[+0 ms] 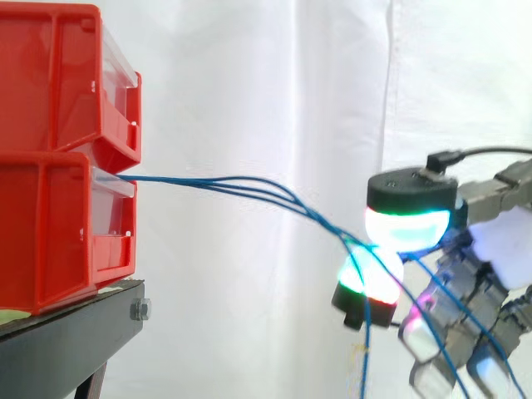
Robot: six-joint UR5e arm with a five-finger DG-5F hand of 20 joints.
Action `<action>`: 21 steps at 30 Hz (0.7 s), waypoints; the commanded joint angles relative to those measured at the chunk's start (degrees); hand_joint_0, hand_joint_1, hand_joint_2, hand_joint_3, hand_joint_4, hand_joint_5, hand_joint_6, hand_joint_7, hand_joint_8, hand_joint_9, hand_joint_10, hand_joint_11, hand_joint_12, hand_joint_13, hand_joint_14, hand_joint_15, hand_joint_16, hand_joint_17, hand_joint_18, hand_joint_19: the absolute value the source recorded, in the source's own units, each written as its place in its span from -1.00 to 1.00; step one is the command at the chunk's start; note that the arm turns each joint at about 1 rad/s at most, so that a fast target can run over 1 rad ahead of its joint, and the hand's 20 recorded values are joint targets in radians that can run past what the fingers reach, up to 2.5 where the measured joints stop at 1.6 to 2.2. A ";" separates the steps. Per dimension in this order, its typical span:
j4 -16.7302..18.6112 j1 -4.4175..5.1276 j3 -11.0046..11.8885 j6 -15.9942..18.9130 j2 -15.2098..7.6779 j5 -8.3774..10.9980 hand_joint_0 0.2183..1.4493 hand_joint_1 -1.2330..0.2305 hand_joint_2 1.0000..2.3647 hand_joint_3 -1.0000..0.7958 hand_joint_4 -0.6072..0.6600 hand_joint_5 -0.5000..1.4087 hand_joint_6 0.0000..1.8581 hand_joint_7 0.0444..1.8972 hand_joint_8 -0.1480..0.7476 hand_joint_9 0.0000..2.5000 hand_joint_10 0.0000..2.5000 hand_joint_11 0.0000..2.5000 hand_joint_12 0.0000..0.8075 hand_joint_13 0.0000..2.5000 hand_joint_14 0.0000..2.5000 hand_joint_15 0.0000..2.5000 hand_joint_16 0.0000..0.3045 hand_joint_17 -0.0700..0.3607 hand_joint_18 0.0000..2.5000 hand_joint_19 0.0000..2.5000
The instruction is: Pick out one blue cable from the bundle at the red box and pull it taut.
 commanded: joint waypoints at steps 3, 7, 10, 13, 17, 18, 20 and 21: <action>3.34 1.01 -4.19 0.56 2.22 4.89 -0.47 -0.40 -0.99 0.04 -0.34 -0.50 -0.08 -0.07 -0.18 -0.16 -0.99 -0.81 -0.27 -0.35 -0.99 -0.68 -0.68 -0.16 -0.32 -0.50; 3.34 1.36 -4.54 2.67 2.22 5.06 -0.46 -0.40 -0.99 0.03 -0.34 -0.50 -0.08 -0.07 -0.18 -0.15 -0.99 -0.81 -0.26 -0.33 -0.99 -0.67 -0.67 -0.16 -0.32 -0.49; 3.52 1.45 -4.54 2.93 2.22 5.33 -0.47 -0.40 -0.99 0.04 -0.33 -0.49 -0.08 -0.07 -0.18 -0.14 -0.99 -0.80 -0.26 -0.32 -0.99 -0.67 -0.67 -0.15 -0.32 -0.49; 4.13 1.62 -4.63 2.75 2.22 5.76 -0.47 -0.40 -0.99 0.03 -0.33 -0.49 -0.08 -0.07 -0.18 -0.14 -0.99 -0.80 -0.25 -0.32 -0.99 -0.66 -0.67 -0.15 -0.31 -0.49; 5.45 1.71 -4.63 1.96 2.13 5.76 -0.46 -0.40 -0.99 0.03 -0.33 -0.49 -0.08 -0.06 -0.18 -0.13 -0.99 -0.80 -0.25 -0.31 -0.99 -0.65 -0.67 -0.15 -0.31 -0.49; 5.98 1.71 -4.63 1.52 2.13 5.85 -0.46 -0.40 -0.99 0.03 -0.32 -0.50 -0.08 -0.06 -0.17 -0.13 -0.99 -0.79 -0.25 -0.31 -0.99 -0.65 -0.67 -0.15 -0.31 -0.48; 7.30 1.71 -4.90 0.12 2.13 5.76 -0.47 -0.40 -0.99 0.04 -0.33 -0.49 -0.08 -0.06 -0.18 -0.13 -0.99 -0.79 -0.25 -0.31 -0.99 -0.64 -0.67 -0.14 -0.30 -0.48; 8.00 1.71 -5.25 -0.59 2.13 5.76 -0.47 -0.40 -0.99 0.04 -0.33 -0.49 -0.08 -0.06 -0.17 -0.13 -0.99 -0.79 -0.24 -0.31 -0.99 -0.64 -0.67 -0.15 -0.30 -0.48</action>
